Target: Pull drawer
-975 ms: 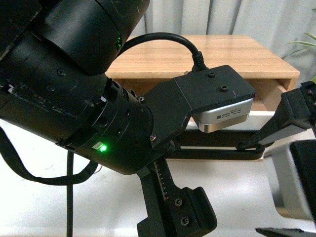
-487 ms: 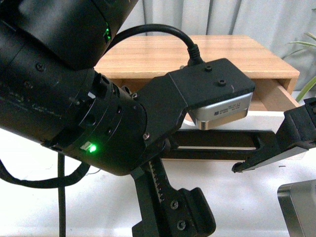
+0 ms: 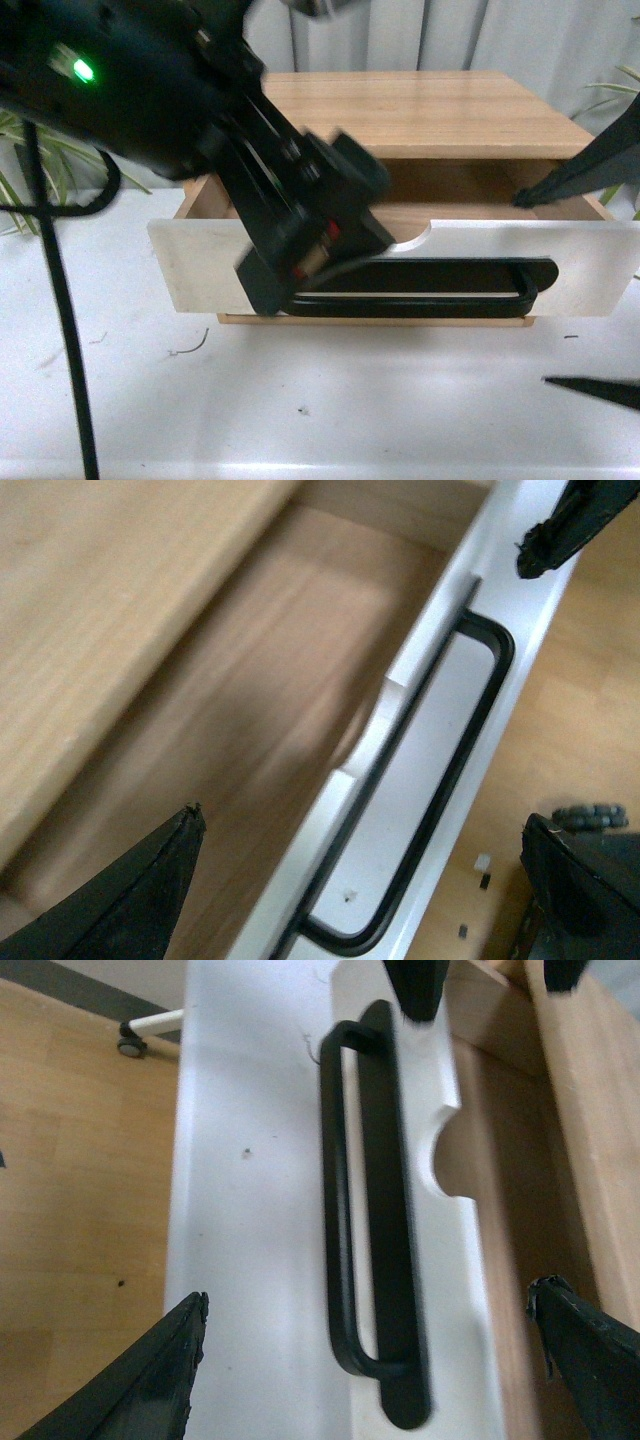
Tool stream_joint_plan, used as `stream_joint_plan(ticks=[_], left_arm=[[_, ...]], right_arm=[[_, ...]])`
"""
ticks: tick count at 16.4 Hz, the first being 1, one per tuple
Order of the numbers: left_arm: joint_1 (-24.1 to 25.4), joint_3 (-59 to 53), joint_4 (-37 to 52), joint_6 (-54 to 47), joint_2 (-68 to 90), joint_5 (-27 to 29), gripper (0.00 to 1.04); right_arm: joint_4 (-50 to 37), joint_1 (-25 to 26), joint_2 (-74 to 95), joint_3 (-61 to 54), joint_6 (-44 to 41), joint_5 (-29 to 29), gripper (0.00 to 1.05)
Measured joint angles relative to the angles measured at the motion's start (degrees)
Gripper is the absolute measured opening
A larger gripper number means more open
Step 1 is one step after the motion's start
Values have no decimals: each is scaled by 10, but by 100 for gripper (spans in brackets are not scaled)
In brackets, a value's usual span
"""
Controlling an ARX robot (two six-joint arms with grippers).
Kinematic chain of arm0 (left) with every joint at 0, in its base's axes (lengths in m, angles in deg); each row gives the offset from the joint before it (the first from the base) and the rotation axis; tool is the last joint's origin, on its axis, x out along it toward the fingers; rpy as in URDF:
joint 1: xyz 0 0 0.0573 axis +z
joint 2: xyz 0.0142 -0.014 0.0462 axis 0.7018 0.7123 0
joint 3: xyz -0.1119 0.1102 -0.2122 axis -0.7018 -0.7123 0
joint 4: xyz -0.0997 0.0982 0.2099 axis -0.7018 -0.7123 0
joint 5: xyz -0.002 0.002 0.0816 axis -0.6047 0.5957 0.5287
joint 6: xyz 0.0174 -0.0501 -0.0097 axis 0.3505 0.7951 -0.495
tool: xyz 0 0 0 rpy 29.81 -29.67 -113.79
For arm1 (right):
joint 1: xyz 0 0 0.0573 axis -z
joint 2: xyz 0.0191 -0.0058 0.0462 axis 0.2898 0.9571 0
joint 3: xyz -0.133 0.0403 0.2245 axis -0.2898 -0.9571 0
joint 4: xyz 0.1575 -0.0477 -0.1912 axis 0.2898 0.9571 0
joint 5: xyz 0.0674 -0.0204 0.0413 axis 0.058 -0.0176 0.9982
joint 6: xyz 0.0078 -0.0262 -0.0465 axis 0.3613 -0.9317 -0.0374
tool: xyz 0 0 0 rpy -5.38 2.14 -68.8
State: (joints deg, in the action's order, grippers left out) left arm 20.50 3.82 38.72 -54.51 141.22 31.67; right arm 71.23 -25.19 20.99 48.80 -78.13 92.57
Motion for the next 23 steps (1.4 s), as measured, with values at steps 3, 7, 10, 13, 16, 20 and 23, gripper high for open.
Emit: stream_joint_plan(ticks=[3,7,10,13,16,20,23], left_arm=[[50,-4,25,59,-64,-48,98],[174,-76,159,193,-114,-23,98],[262,-122,254,353,-131,107,98],[300,-223,432,353,-162,167,80],[306,-350,501,329,-271,166,44],[281,-458,512,326,-348,185,2],[238,-508,499,325,-410,224,2]], right_arm=[[12,41,-22,31,47,47,98],[-239,99,-2,32,294,0,98],[-296,138,44,61,589,-130,98],[-287,153,46,84,790,-185,98],[-475,149,-54,-59,808,-332,65],[-408,173,-263,-232,808,-319,15],[-425,146,-353,-299,807,-341,2]])
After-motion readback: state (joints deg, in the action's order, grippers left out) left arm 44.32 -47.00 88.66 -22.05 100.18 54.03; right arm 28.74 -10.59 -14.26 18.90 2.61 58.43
